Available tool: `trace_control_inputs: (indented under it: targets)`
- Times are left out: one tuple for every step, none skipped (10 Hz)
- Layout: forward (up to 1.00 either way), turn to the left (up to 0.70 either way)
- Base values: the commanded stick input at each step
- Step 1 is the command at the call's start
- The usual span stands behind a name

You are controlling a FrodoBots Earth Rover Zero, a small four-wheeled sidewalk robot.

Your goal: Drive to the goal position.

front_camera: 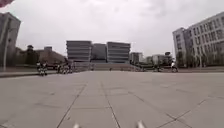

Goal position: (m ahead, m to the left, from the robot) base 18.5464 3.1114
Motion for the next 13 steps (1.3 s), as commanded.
trace_control_inputs:
  targets:
    - [0.85,0.0]
    - [0.85,0.0]
    - [0.85,0.0]
    - [0.85,0.0]
    - [0.85,0.0]
    - [0.85,0.0]
    - [0.85,0.0]
    - [0.85,0.0]
    - [0.85,0.0]
    - [0.85,0.0]
    - [0.85,0.0]
    - [0.85,0.0]
    - [0.85,0.0]
